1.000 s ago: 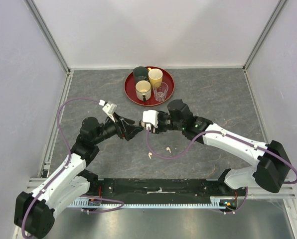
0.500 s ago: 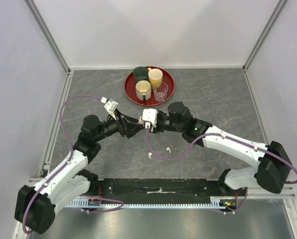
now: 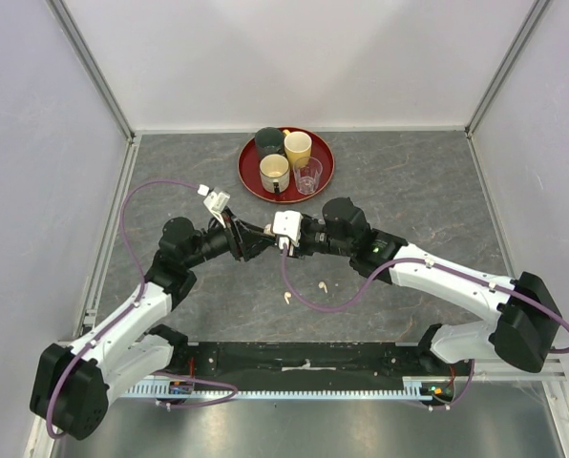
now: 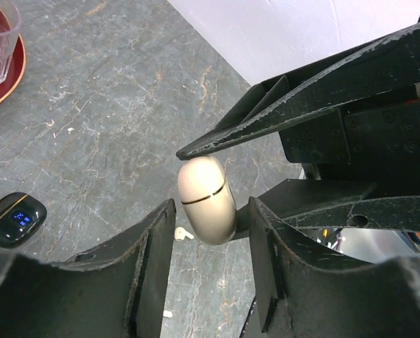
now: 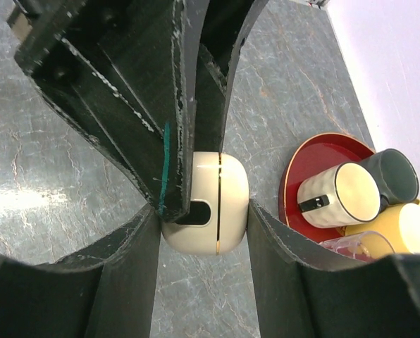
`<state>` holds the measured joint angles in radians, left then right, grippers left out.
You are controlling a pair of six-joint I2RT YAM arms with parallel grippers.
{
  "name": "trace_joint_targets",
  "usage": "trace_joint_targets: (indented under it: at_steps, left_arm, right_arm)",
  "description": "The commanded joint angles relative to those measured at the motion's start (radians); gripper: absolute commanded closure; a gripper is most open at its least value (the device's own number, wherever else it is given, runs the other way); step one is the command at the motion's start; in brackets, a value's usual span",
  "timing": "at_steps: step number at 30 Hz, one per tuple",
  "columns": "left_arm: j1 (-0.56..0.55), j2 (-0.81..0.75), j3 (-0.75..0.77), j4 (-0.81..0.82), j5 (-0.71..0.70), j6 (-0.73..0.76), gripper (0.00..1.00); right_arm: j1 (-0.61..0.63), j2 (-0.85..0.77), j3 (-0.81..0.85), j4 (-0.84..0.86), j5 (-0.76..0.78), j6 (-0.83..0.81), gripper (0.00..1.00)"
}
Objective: Insert the wireless bluetooth earbuds into the charging case
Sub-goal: Pick up the charging case at the center of the board.
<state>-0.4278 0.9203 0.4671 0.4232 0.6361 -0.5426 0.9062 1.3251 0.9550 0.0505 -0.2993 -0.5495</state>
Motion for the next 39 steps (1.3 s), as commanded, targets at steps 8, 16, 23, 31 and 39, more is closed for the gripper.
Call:
trace_joint_targets:
  at_steps: [8, 16, 23, 31, 39]
  left_arm:
    - [-0.005, 0.014, 0.03, 0.055, 0.042, -0.028, 0.69]
    - [-0.005, 0.022, 0.022, 0.066, 0.05, -0.008, 0.98]
    - [-0.005, -0.034, -0.007, 0.077, -0.012, 0.042, 0.98]
    - [-0.005, -0.216, -0.076, 0.054, -0.225, 0.157, 0.98]
    - [-0.003, -0.389, -0.123, 0.103, -0.297, 0.302, 0.98]
  right_arm:
    - [0.01, -0.035, -0.004, 0.061, -0.024, 0.006, 0.85]
    - [0.017, -0.05, -0.015, 0.075, -0.001, 0.006, 0.48]
    - [0.016, -0.095, -0.047, 0.13, 0.08, 0.06, 0.02]
    - [0.016, -0.188, -0.033, 0.103, 0.221, 0.303, 0.02]
    - [-0.012, -0.202, 0.117, 0.014, 0.406, 0.914, 0.02]
